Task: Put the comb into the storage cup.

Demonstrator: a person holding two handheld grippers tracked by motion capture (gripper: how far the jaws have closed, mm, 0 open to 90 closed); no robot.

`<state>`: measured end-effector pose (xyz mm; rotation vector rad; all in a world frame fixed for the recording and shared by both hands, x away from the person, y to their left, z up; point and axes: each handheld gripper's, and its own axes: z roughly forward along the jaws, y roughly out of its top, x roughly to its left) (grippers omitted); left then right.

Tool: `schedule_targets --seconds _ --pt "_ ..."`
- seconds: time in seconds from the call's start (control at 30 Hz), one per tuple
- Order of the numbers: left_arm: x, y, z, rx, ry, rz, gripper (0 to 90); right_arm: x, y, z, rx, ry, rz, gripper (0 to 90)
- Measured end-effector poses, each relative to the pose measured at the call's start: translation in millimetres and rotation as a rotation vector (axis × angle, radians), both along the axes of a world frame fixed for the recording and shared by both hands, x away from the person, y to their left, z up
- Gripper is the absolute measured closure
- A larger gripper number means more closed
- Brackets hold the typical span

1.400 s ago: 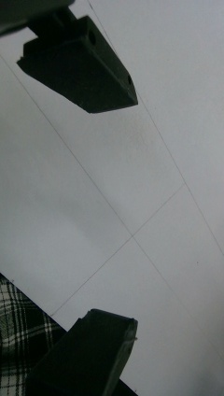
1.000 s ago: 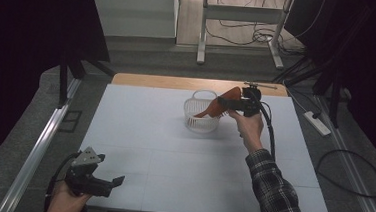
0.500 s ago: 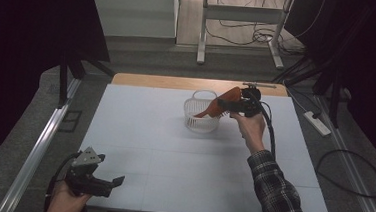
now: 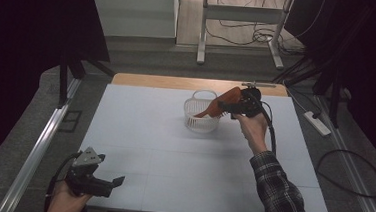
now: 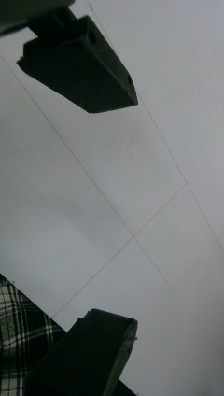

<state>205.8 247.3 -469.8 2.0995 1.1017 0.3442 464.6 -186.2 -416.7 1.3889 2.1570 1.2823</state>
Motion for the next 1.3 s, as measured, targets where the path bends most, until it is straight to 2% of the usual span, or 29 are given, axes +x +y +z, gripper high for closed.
schedule_targets --seconds 0.2,0.4,0.53,0.67,0.8,1.07,1.3 --pt "-0.1 -0.8 0.3 0.009 -0.002 0.007 0.0 -1.7 -1.8 2.1 -0.018 -0.009 0.010 3.2" --pt "-0.8 1.3 1.1 -0.005 -0.010 0.032 0.0 -4.5 -4.1 6.2 -0.029 -0.024 0.024 2.9" --pt "-1.8 0.7 1.6 0.011 -0.021 0.041 0.0 -5.3 -4.1 6.3 -0.049 -0.025 0.036 1.7" --pt "-2.1 2.8 1.8 0.008 -0.030 0.052 0.0 -6.4 -3.9 6.3 -0.075 -0.023 0.049 0.3" --pt "-2.4 2.4 1.9 0.015 -0.033 0.049 0.0 -8.3 -3.3 7.7 -0.102 -0.030 0.056 0.0" --pt "-2.4 0.8 1.6 0.030 -0.031 0.047 0.0 -10.8 -3.8 9.7 -0.117 -0.035 0.073 0.0" --pt "-2.4 0.8 1.5 0.034 -0.031 0.053 0.0 -13.7 -1.5 10.7 -0.153 -0.037 0.093 0.0"
